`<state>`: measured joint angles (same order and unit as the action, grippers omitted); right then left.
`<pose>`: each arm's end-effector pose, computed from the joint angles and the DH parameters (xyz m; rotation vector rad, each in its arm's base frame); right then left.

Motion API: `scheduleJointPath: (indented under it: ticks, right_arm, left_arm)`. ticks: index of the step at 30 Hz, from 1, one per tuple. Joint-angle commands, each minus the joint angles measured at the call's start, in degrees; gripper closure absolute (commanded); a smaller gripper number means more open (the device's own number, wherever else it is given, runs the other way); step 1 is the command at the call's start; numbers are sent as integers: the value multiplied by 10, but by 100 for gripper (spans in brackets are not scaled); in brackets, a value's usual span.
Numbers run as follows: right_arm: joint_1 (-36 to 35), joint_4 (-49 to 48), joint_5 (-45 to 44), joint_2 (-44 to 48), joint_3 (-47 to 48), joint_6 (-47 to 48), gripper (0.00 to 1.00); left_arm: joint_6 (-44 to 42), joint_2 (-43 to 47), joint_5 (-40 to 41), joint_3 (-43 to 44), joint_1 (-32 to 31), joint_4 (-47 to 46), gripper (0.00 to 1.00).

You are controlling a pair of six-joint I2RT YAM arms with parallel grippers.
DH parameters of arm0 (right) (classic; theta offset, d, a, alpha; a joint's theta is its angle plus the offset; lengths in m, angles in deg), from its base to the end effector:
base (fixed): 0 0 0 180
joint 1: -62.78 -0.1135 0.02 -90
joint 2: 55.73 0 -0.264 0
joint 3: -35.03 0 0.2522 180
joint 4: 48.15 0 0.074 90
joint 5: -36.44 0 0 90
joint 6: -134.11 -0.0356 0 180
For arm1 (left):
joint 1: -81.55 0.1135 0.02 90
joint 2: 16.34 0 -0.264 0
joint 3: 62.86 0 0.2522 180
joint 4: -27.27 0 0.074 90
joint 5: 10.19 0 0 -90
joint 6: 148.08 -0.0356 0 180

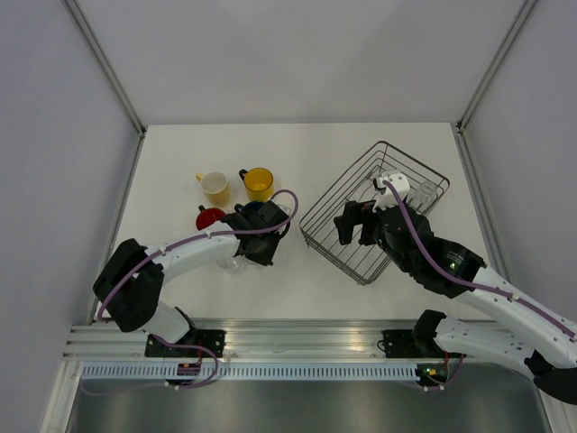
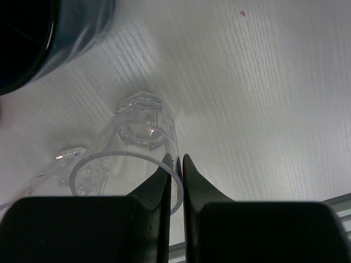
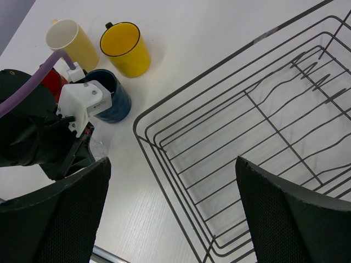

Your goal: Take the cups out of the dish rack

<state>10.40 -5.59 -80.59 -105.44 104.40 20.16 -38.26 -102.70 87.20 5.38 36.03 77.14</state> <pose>0.1252 0.1360 0.3586 -0.1752 1.9403 0.4248 0.2022 -0.1994 0.1972 0.5772 2.6852 -0.1390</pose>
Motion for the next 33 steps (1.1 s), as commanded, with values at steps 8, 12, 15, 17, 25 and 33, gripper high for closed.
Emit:
scheduleJointPath:
  ticks: [8, 12, 15, 17, 25, 33]
  right_arm:
    - [-1, -6, -2, 1, -2, 7, 2]
    - [-2, -8, 1, 1, -2, 6, 2]
    - [-1, -8, 2, 1, -2, 6, 2]
    - [-1, -8, 1, 0, -3, 9, 2]
    - [-1, -7, -21, -11, -7, 16, 2]
    - [37, 35, -102, -72, 20, -7, 2]
  left_arm:
    - [-13, 3, -29, 10, -7, 59, 89]
    - [-13, 0, -29, 10, -10, 64, 88]
    - [-13, 1, -27, 13, -12, 65, 82]
    - [-10, 7, -23, 15, -14, 65, 76]
    - [6, 69, -14, 26, -26, 44, 41]
    - [32, 206, 25, 25, -29, 33, 2]
